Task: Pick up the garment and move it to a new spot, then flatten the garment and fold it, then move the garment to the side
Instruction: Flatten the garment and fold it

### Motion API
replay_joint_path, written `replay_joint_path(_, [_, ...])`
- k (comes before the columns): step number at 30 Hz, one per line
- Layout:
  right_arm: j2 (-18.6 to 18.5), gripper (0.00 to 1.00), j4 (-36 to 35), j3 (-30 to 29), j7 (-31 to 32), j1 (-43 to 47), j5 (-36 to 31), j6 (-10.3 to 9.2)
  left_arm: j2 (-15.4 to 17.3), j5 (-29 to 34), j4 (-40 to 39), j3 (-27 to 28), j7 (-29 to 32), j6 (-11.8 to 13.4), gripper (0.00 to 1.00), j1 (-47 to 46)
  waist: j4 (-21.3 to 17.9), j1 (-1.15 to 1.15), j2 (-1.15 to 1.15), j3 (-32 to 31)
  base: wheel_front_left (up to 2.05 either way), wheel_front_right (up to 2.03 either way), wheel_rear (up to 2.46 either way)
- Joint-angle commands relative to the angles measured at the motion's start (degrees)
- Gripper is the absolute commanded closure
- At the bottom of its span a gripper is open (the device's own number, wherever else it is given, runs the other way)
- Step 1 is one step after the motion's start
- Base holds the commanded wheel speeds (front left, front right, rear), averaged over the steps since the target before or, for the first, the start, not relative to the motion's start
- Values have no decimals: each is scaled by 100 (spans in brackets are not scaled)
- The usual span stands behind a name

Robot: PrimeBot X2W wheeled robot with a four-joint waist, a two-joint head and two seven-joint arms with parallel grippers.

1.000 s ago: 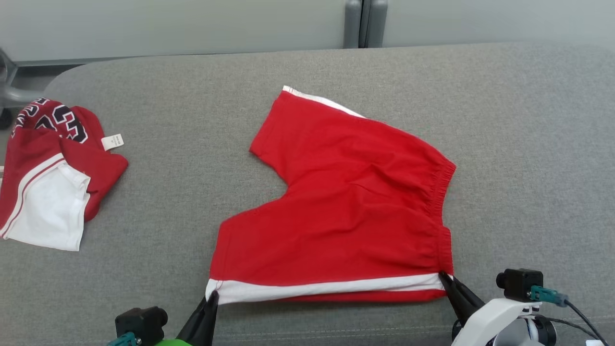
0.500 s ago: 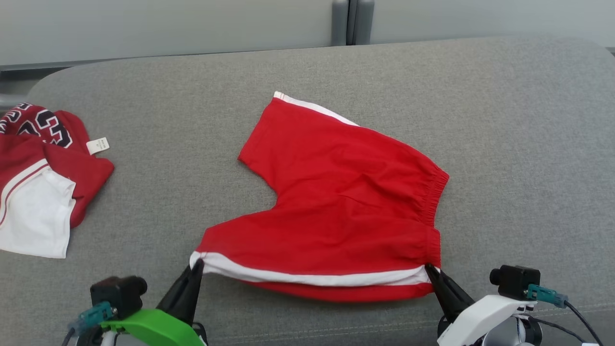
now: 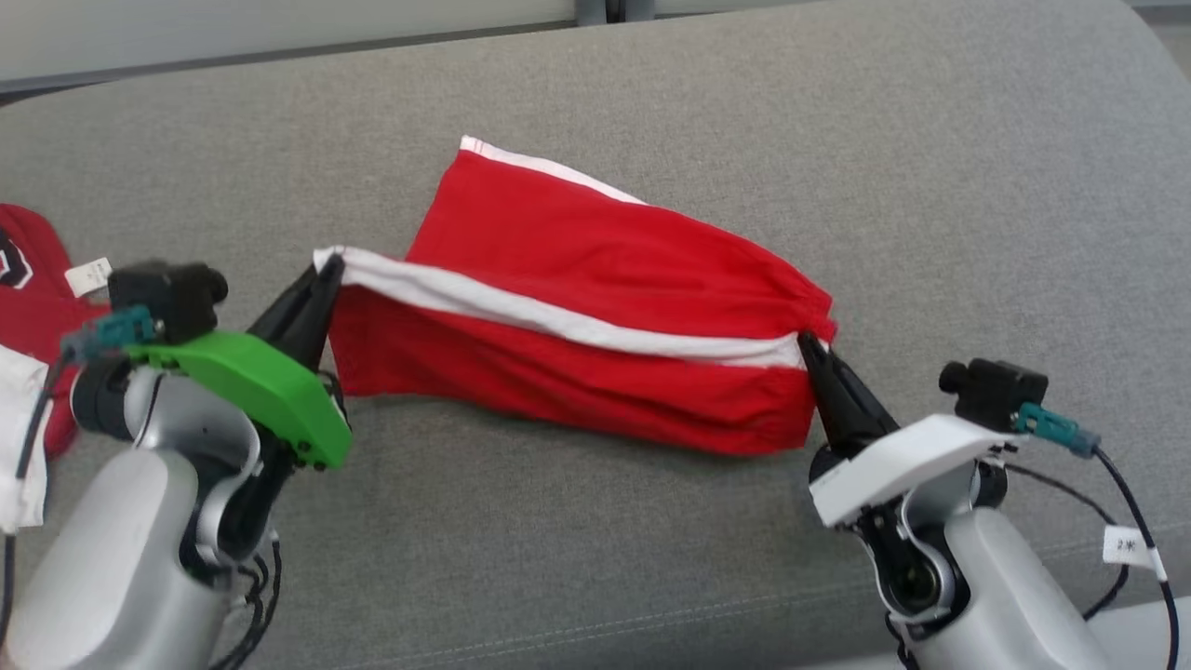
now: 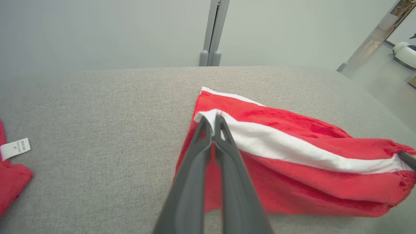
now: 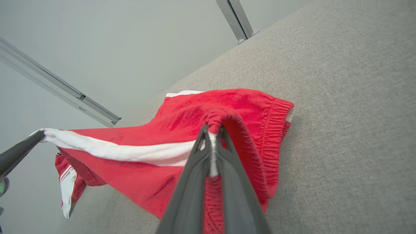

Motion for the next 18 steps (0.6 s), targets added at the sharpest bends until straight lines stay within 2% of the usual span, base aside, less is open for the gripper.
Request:
replay_joint_path(1, [20, 100, 85, 6, -70, -269, -15, -3, -2, -91, 197, -13, 82, -117, 100, -330, -216, 0, 0, 321, 0, 0, 0])
replay_joint_path(8, [78, 100, 817, 30, -368, -1372, -50, -2, -71, -132, 1342, -215, 456, -681, 100, -1703, -448, 0, 0, 833, 0, 0, 0])
replay_joint_path(12, [108, 100, 1359, 247, -698, -1947, 163, -2, -99, -179, 2210, -330, 510, -884, 100, -2515, -649, 0, 0, 1119, 0, 0, 0])
replay_joint_path(18, [99, 100, 1847, 653, -997, -2378, 613, -2, -70, -322, 2958, -562, 507, -982, 100, -3163, -873, 0, 0, 1326, 0, 0, 0])
